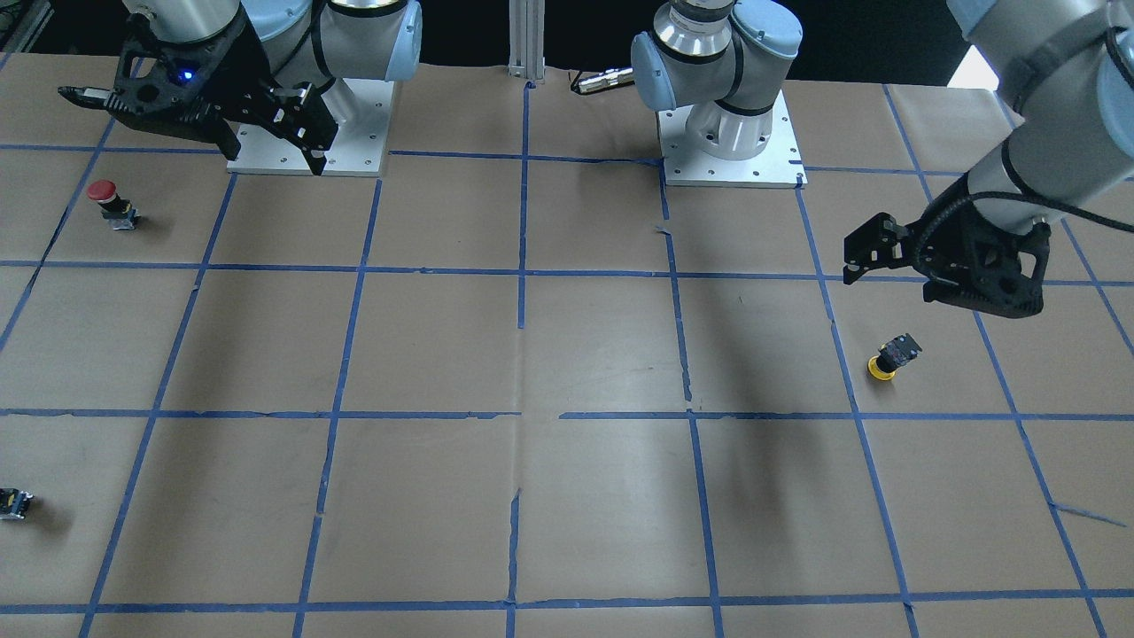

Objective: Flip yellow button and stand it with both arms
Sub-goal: 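Lower the left gripper over the yellow button's base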

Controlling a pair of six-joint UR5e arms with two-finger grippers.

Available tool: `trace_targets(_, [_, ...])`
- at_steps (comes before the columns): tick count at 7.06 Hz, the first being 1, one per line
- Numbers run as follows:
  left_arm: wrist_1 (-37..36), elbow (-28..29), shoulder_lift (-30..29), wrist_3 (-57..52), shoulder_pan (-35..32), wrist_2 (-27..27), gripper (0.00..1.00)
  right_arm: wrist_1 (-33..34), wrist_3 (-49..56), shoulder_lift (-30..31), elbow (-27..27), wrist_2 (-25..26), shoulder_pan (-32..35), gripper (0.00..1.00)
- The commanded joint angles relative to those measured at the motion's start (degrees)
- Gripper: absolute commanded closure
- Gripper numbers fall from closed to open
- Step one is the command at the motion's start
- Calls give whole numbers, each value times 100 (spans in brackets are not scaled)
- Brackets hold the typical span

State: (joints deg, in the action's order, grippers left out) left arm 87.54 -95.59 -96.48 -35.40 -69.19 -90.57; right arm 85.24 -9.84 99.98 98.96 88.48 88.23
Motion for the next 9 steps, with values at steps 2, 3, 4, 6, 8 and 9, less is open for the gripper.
trace_targets(2, [-1973, -1047, -406, -3779, 389, -558, 2, 19, -36, 4, 9, -67, 27, 0])
trace_targets(3, [-2735, -1276, -520, -5209, 424, -541, 2, 1, -36, 4, 9, -24, 28, 0])
trace_targets(4, [-3316, -1565, -660, -6145, 694, -471, 2, 1, -27, 4, 9, -33, 28, 0])
trace_targets(6, [-3296, -1735, -688, -6418, 863, -462, 2, -8, -18, 4, 9, -24, 28, 0])
trace_targets(8, [-3252, -1945, -749, -6549, 863, -514, 1, -16, -18, 4, 9, -15, 28, 0])
trace_targets(9, [-3252, -1990, -776, -6568, 863, -532, 1, -25, -10, 4, 18, -6, 28, 0])
